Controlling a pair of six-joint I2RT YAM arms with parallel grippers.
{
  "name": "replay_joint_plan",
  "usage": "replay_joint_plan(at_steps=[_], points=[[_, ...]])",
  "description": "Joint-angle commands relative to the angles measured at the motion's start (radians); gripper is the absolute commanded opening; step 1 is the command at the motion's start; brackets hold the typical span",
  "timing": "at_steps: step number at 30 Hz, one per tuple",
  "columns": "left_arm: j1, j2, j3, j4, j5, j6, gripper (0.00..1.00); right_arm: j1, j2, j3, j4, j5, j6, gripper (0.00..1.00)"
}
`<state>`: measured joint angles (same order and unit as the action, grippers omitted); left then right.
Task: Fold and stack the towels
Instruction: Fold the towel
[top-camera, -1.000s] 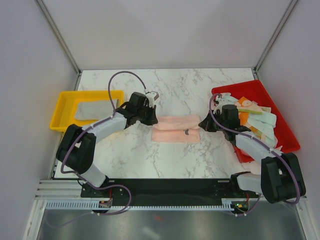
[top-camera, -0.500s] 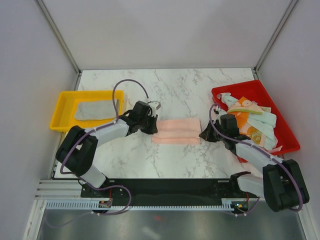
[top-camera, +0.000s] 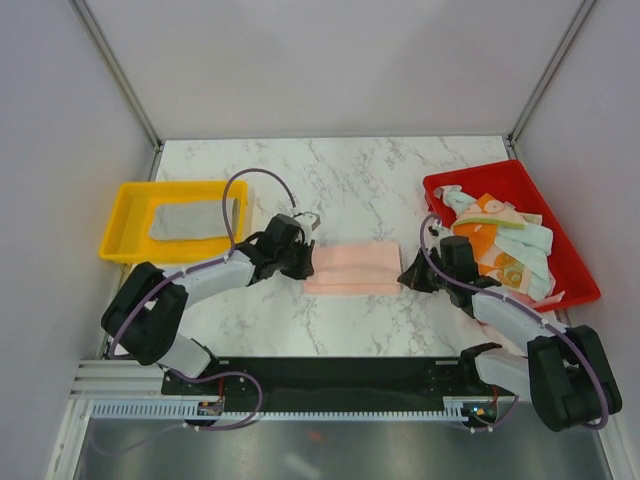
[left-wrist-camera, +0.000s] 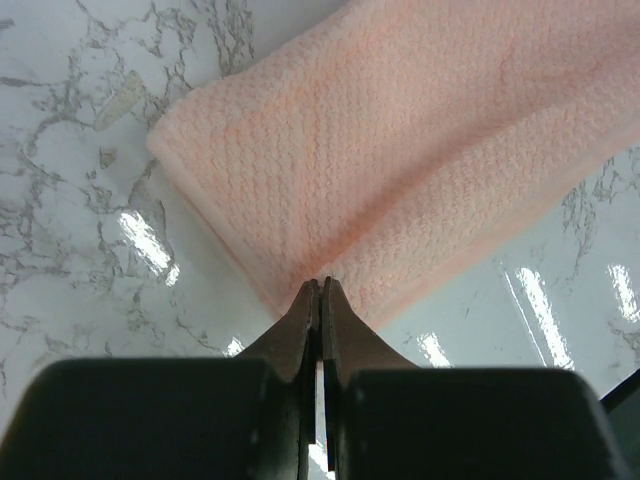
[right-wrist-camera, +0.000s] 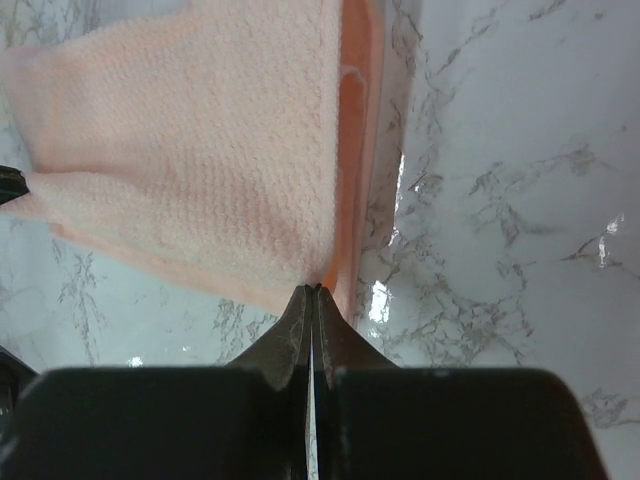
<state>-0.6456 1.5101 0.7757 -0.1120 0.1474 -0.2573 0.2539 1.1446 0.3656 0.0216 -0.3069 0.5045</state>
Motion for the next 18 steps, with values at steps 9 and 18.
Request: replay_joint_plan(at_steps=[9,18], points=[[-0.019,-0.113,0.057,-0.038,-0.058,-0.057,0.02,0.007,-0.143,0.127,-0.175,0.003,-0.038,0.0],[-0.065,-0.085,-0.067,0.034,-0.089,-0.112,0.02,0.012,-0.112,-0.016,-0.069,-0.015,0.034,0.0]])
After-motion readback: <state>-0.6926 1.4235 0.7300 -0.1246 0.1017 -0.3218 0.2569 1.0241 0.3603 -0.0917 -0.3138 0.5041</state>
